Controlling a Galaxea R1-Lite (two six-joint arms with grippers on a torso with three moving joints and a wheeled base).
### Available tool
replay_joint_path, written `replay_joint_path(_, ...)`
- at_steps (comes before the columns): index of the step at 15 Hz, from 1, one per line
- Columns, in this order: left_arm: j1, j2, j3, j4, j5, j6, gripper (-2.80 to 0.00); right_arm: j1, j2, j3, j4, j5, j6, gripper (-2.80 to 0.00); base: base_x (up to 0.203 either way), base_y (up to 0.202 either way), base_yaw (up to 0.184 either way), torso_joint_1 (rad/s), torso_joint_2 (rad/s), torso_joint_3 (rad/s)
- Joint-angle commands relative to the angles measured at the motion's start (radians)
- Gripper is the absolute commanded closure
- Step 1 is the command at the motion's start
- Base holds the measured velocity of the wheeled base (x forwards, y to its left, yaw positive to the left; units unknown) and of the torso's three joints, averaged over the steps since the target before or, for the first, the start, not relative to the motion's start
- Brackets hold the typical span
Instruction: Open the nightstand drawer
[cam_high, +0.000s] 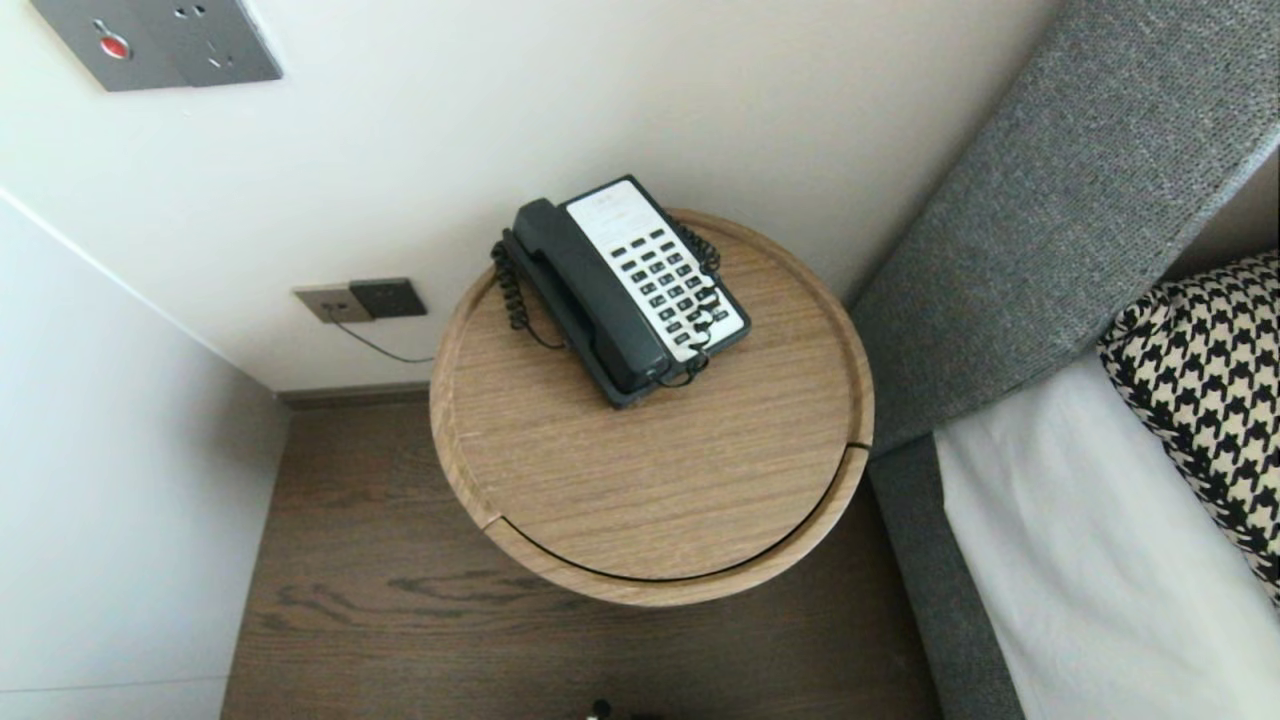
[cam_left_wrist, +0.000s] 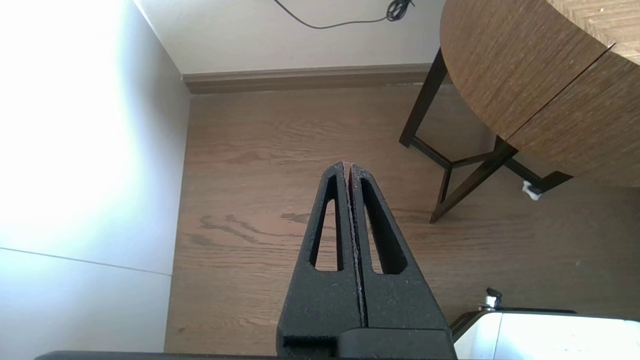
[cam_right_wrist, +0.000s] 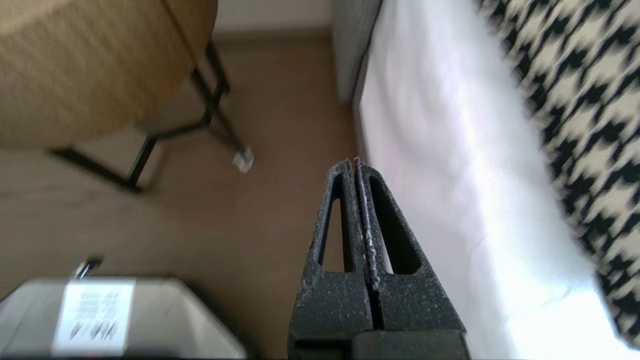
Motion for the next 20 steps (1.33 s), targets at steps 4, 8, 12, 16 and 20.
replay_joint_path(4,0.000,-0.002,0.000,0.000,0.000,0.000,0.00,0.004,0.193,-0.209,0.003,0.007,0.014,0.00,0.000,0.000,0.000,0.000,0.00,0.000)
replay_joint_path(8,0.000,-0.002,0.000,0.000,0.000,0.000,0.00,0.009,0.403,-0.413,-0.002,0.002,0.034,0.00,0.000,0.000,0.000,0.000,0.00,0.000)
replay_joint_path(12,0.000,-0.002,0.000,0.000,0.000,0.000,0.00,-0.005,0.608,-0.624,0.003,-0.014,0.043,0.00,0.000,0.000,0.000,0.000,0.00,0.000)
replay_joint_path(16,0.000,-0.002,0.000,0.000,0.000,0.000,0.00,-0.006,0.761,-0.862,0.059,-0.042,0.042,0.00,0.000,0.000,0.000,0.000,0.00,0.000)
replay_joint_path(20,0.000,-0.002,0.000,0.000,0.000,0.000,0.00,0.024,0.870,-1.104,0.256,-0.044,0.045,0.00,0.000,0.000,0.000,0.000,0.00,0.000)
